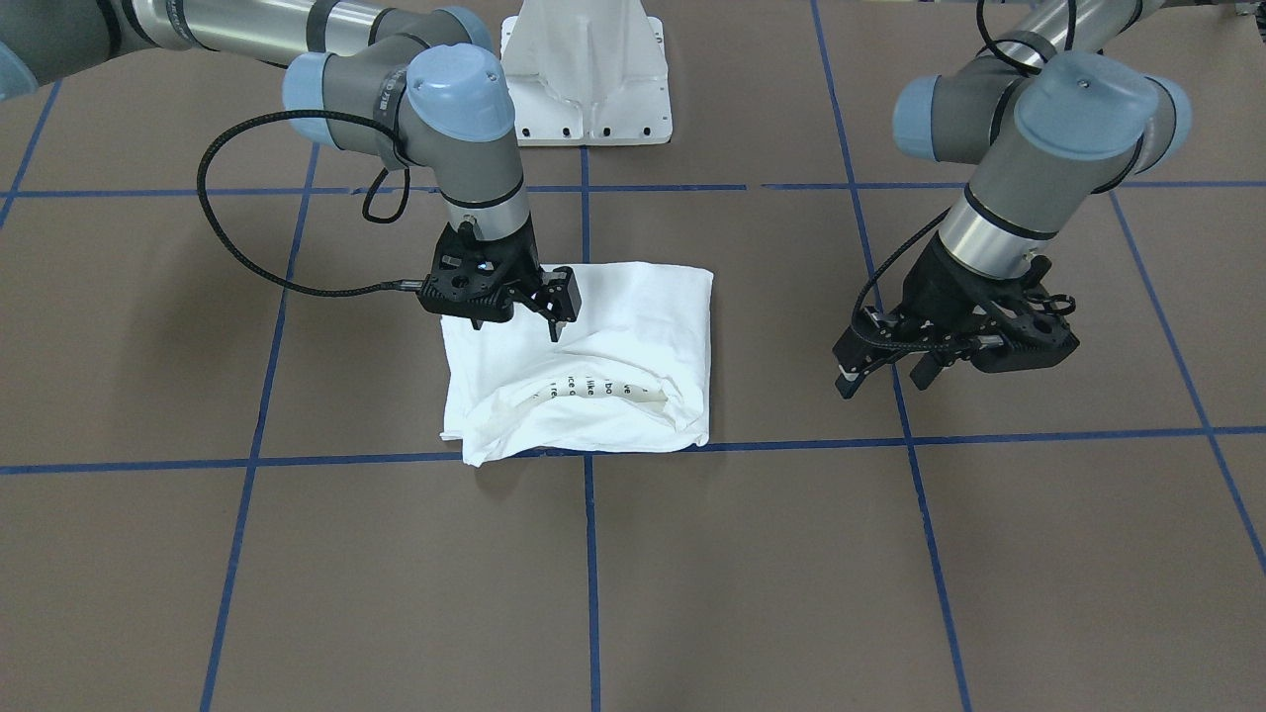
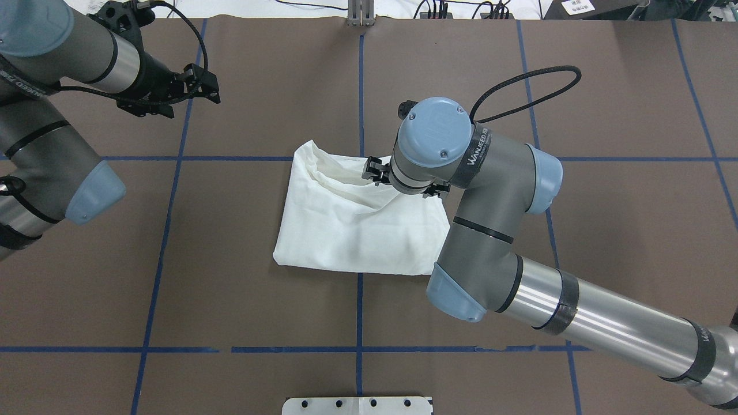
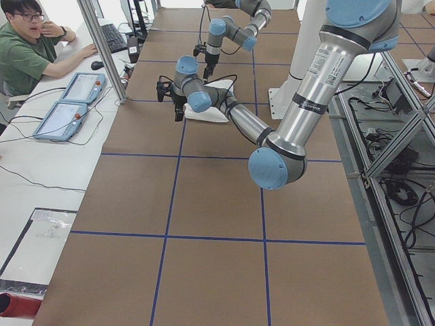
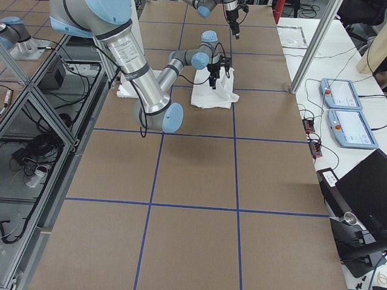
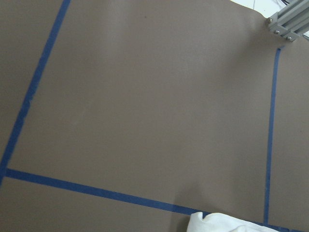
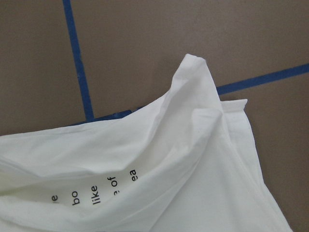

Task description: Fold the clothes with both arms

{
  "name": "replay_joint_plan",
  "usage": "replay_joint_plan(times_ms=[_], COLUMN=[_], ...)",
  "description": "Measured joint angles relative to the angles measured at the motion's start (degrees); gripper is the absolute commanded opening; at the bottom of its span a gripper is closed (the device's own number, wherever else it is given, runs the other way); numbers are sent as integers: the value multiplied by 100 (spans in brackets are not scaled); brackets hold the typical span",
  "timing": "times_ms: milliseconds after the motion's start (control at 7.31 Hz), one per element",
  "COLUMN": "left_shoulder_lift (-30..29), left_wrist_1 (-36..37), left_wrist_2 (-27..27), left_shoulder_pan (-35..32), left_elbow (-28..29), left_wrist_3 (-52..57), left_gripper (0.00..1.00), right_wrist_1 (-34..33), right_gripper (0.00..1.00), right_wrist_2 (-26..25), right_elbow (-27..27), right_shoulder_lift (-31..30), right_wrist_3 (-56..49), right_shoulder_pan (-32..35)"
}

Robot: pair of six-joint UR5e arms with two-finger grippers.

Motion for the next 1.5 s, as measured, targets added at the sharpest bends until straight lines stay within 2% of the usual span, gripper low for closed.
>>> replay_joint_plan(times_ms=[273, 410, 684, 820, 1094, 1504], left_shoulder_lift=[11, 16, 21, 22, 18, 14], left_wrist_1=[-23, -46, -73, -76, -76, -68], left_wrist_2=[-2, 1, 4, 4, 4, 4], left_shoulder_pan=[-9, -8, 1, 6, 11, 20], left_elbow=[32, 51, 70, 71, 48, 28], left_wrist_3=[30, 33, 34, 30, -1, -20], left_gripper=[99, 100, 100, 100, 100, 99], right_wrist_1=[46, 176, 428, 443, 389, 309], right_gripper=[97, 89, 57, 54, 42, 41], right_wrist_2=[-77, -78, 8, 101, 319, 519], right_elbow=[-199, -523, -1107, -1220, -1271, -1147], right_shoulder_lift=[65, 195, 394, 416, 416, 350], right_wrist_3=[-68, -40, 47, 65, 73, 68], right_shoulder_pan=[199, 256, 290, 292, 298, 370])
